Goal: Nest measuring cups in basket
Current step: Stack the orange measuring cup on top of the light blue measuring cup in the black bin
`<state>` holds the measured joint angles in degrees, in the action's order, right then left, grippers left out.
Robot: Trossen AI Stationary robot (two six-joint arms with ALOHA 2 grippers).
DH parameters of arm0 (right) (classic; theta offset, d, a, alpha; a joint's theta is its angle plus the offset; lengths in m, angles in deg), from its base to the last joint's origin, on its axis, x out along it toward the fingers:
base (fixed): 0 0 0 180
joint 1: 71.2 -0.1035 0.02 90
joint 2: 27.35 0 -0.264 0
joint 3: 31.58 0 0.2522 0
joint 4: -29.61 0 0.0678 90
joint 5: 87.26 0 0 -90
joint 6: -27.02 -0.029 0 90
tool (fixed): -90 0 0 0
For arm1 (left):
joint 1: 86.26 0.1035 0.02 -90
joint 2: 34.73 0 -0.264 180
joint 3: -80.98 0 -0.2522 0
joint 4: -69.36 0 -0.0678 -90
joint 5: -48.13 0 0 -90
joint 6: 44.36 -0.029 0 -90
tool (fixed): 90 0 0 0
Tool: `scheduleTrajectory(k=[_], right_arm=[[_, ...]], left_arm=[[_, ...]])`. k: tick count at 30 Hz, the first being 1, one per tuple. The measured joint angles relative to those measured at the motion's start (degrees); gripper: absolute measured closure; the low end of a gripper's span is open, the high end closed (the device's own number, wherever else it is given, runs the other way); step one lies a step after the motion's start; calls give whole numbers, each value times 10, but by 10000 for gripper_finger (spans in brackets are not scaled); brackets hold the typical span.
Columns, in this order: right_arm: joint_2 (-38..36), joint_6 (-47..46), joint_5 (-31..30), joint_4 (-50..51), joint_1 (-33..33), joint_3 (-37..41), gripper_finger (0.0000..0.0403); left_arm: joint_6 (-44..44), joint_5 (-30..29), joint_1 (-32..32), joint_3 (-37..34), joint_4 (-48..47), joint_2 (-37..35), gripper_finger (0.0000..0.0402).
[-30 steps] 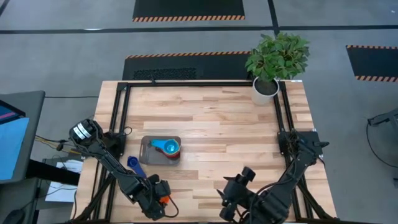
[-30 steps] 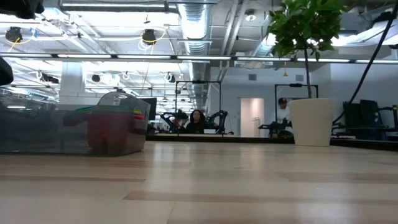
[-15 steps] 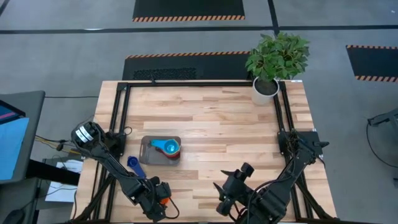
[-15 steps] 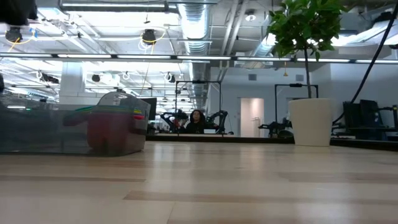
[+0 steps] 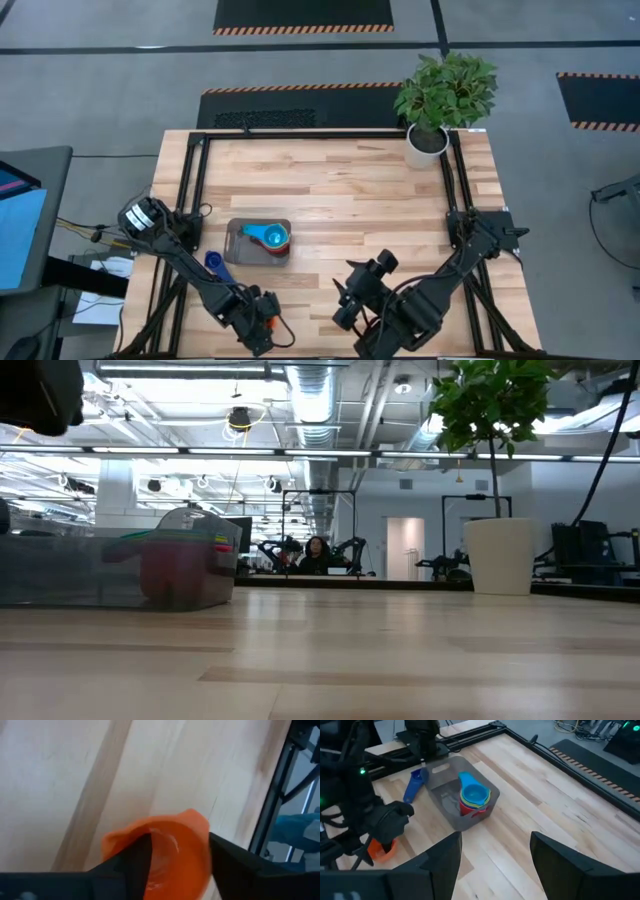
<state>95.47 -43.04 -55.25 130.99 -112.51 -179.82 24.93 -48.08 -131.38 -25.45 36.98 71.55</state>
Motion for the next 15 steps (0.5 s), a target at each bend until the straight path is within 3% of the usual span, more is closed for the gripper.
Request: scheduleTrajectory(k=[7, 12, 15], right_arm=[[0, 0, 13, 4, 6, 0, 145], [0, 0, 14, 23, 6, 0, 145], [0, 0, 14, 24, 6, 0, 145]], left_arm=[[-10, 0, 7, 0, -5, 0, 380], [4, 20, 10, 15, -25, 1, 395], [-12, 35, 10, 63, -91, 5, 399]])
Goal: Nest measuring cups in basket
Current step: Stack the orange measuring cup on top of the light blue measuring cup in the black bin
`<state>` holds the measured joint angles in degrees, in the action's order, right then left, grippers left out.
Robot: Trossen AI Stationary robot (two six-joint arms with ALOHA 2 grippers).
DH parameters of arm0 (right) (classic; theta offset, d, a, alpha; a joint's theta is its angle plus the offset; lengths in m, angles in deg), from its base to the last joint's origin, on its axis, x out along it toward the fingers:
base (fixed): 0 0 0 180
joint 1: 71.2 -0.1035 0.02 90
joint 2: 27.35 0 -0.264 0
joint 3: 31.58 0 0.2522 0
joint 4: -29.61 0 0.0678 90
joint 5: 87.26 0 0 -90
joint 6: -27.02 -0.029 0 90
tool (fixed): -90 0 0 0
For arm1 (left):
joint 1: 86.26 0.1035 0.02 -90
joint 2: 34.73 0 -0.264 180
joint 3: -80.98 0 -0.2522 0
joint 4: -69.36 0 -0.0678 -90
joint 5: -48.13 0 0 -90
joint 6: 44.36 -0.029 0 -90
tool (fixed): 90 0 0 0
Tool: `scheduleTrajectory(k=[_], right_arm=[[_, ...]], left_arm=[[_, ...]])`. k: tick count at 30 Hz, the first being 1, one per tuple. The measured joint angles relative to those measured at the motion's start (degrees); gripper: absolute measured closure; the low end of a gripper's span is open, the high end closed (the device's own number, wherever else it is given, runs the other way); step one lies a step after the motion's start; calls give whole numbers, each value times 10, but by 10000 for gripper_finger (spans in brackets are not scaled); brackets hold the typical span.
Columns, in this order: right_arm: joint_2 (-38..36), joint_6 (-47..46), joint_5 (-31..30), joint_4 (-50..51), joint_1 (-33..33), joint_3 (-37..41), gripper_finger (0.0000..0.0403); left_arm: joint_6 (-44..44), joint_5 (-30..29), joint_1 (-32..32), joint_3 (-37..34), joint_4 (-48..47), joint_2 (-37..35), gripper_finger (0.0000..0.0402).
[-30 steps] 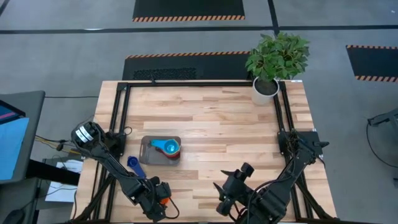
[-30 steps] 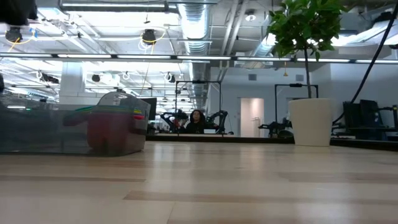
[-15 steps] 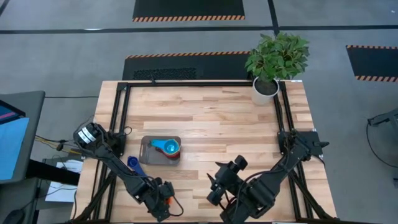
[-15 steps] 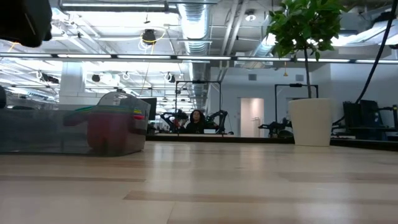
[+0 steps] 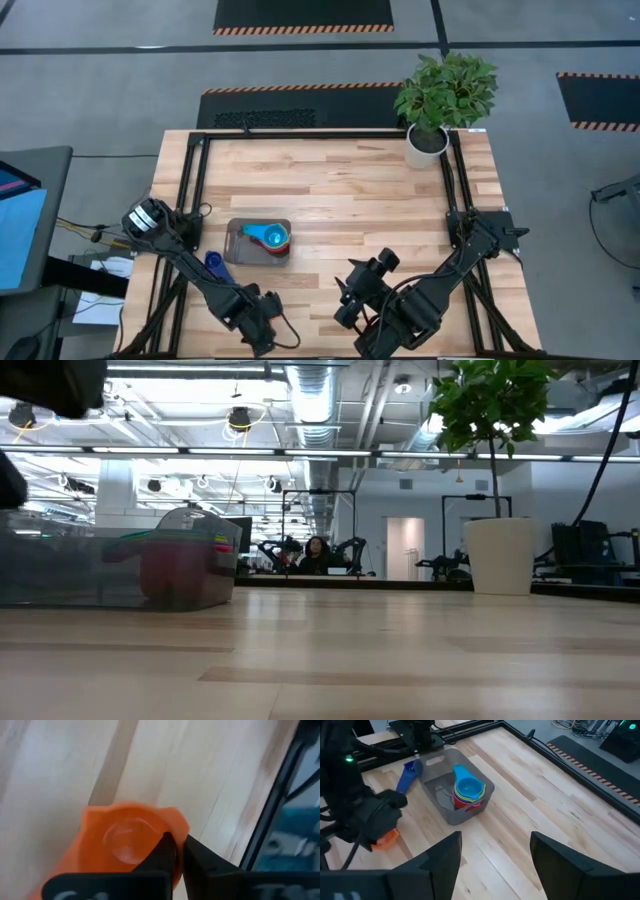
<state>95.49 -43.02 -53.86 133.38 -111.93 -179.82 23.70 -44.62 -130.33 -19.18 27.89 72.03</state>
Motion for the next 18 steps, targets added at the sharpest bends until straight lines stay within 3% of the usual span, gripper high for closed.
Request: scheduleTrajectory(k=[5, 11, 14, 18], right_arm=[[0, 10, 0, 0, 0, 0, 145], [0, 15, 1, 0, 0, 0, 145], [0, 15, 1, 0, 0, 0, 145], [0, 10, 4, -3, 0, 0, 145]], left_arm=[[-35, 7, -1, 151, -219, 1, 402], [-50, -61, 3, 338, -485, -1, 401], [-51, -123, 17, 389, -592, -1, 401], [-105, -176, 62, 393, -622, -2, 401]])
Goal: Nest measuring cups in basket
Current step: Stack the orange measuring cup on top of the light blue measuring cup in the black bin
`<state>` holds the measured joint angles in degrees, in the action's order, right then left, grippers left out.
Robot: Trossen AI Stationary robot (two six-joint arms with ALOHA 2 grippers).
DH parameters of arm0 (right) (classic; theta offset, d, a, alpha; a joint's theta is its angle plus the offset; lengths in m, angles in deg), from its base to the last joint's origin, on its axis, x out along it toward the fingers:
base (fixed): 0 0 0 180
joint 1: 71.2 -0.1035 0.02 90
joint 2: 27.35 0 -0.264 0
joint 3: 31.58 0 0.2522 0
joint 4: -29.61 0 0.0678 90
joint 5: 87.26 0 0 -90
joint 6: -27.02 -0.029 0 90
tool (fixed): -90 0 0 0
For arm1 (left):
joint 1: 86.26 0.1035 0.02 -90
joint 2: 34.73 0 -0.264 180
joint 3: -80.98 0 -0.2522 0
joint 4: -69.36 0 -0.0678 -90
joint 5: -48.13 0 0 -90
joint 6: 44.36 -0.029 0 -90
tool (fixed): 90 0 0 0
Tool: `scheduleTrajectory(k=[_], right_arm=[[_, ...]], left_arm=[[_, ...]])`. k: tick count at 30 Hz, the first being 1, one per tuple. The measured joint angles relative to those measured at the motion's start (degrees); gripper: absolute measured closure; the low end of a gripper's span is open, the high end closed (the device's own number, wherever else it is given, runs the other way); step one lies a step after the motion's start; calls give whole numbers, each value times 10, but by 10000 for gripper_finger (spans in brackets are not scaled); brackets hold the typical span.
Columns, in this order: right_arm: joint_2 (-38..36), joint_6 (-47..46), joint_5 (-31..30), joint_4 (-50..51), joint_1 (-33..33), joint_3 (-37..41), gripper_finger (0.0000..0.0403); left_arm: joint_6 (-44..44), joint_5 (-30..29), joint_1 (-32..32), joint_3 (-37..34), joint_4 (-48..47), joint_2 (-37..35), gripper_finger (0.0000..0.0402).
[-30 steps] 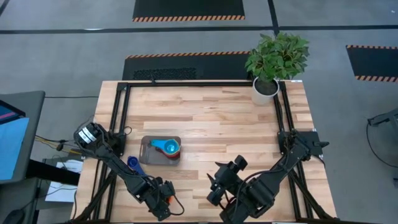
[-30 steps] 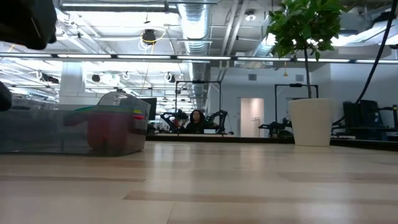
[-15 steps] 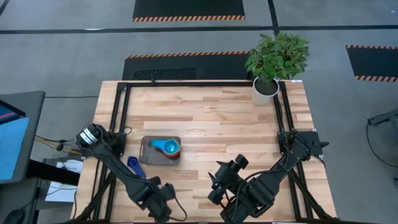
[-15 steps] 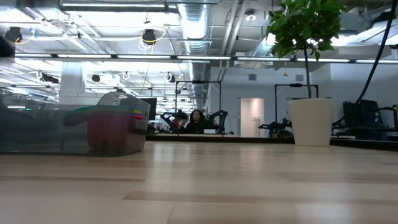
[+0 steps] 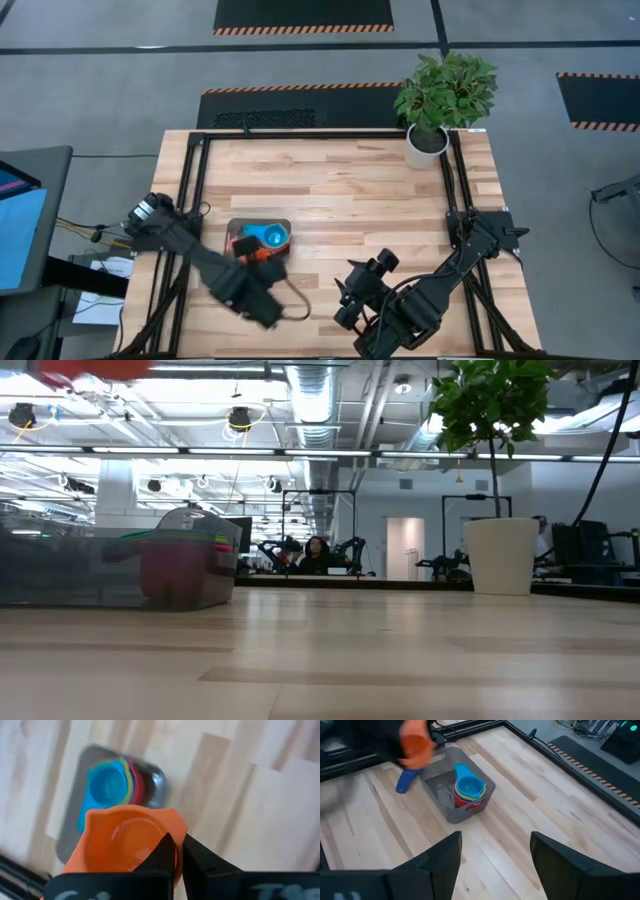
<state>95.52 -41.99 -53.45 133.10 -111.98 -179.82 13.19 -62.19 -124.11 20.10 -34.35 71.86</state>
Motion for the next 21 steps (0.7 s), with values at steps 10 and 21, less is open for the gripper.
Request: scheduleTrajectory(k=[10, 21], right_arm=[[0, -30, 21, -4, -23, 0, 145], [0, -51, 20, 3, -50, 0, 145]], left_arm=[[-114, -2, 142, -106, 37, 0, 401], [-138, 35, 203, -203, 174, 0, 401]])
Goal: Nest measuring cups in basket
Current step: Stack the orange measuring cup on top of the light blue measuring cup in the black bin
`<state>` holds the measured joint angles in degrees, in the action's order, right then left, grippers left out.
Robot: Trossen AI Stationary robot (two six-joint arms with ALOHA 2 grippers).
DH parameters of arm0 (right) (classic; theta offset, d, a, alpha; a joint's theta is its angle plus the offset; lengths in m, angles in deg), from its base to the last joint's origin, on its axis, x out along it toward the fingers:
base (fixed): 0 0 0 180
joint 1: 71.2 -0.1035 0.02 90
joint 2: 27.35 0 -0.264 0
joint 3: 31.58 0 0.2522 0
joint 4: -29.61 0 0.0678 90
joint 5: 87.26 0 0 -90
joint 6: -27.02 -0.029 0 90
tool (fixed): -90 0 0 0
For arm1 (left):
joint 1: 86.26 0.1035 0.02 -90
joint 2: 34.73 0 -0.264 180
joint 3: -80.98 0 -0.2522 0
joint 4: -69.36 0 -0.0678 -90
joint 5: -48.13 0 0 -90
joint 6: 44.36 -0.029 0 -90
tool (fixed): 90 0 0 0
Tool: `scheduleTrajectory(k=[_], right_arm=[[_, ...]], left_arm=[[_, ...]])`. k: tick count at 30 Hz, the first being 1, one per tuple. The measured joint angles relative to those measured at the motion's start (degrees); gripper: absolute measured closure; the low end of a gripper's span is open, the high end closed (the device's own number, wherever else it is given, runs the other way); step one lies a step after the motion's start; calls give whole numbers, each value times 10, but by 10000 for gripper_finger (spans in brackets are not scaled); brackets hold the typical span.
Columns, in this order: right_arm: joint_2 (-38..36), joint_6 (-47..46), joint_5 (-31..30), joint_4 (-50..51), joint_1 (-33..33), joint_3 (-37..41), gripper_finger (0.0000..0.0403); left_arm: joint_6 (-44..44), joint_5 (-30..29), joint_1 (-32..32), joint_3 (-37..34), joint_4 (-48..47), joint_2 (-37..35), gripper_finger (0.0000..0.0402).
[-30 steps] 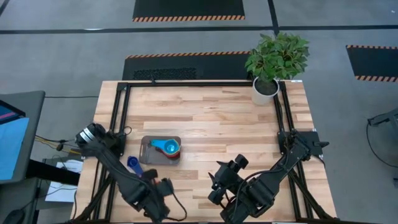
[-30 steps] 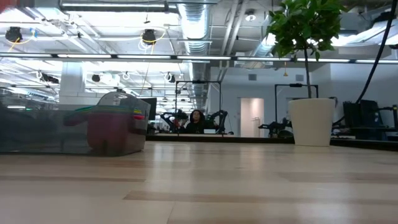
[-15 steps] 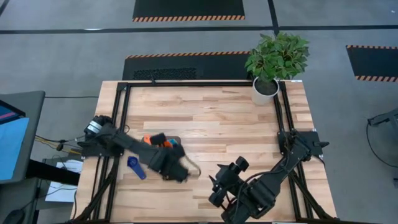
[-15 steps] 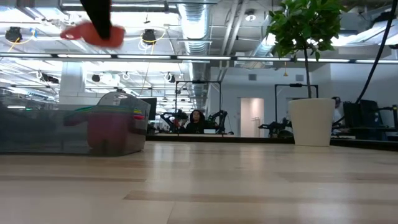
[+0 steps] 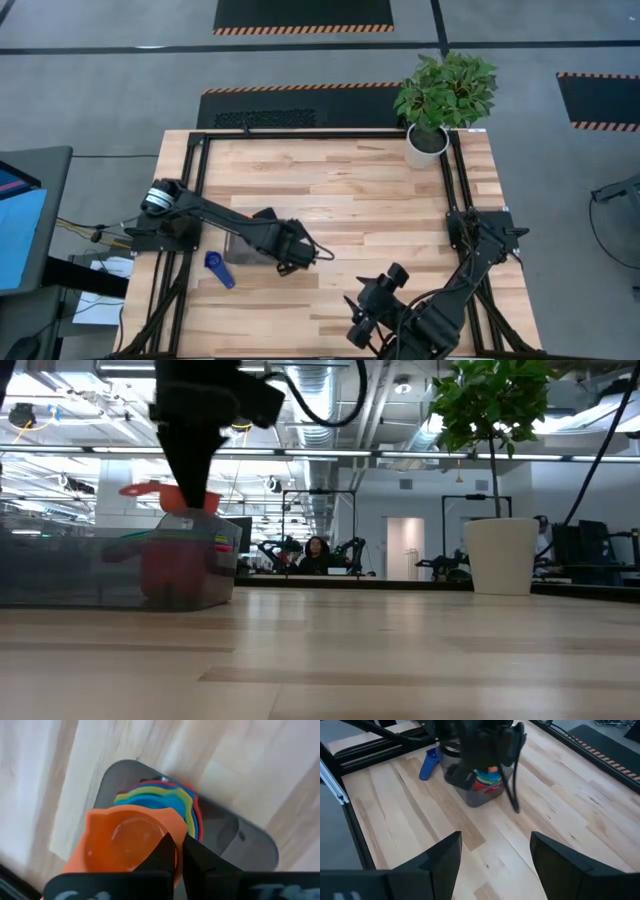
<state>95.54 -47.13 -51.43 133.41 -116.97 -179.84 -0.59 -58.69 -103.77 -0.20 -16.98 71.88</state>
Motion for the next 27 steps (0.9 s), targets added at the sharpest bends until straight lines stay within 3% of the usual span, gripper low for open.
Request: scheduleTrajectory(k=[8, 20, 27], right_arm=[[0, 10, 0, 0, 6, 0, 145], [0, 28, 1, 0, 8, 0, 145], [0, 41, 1, 0, 13, 0, 145]], left_arm=[[35, 23, 27, -24, 64, 0, 401], [60, 35, 28, -36, 60, -1, 400], [55, 46, 28, -29, 44, -1, 340]])
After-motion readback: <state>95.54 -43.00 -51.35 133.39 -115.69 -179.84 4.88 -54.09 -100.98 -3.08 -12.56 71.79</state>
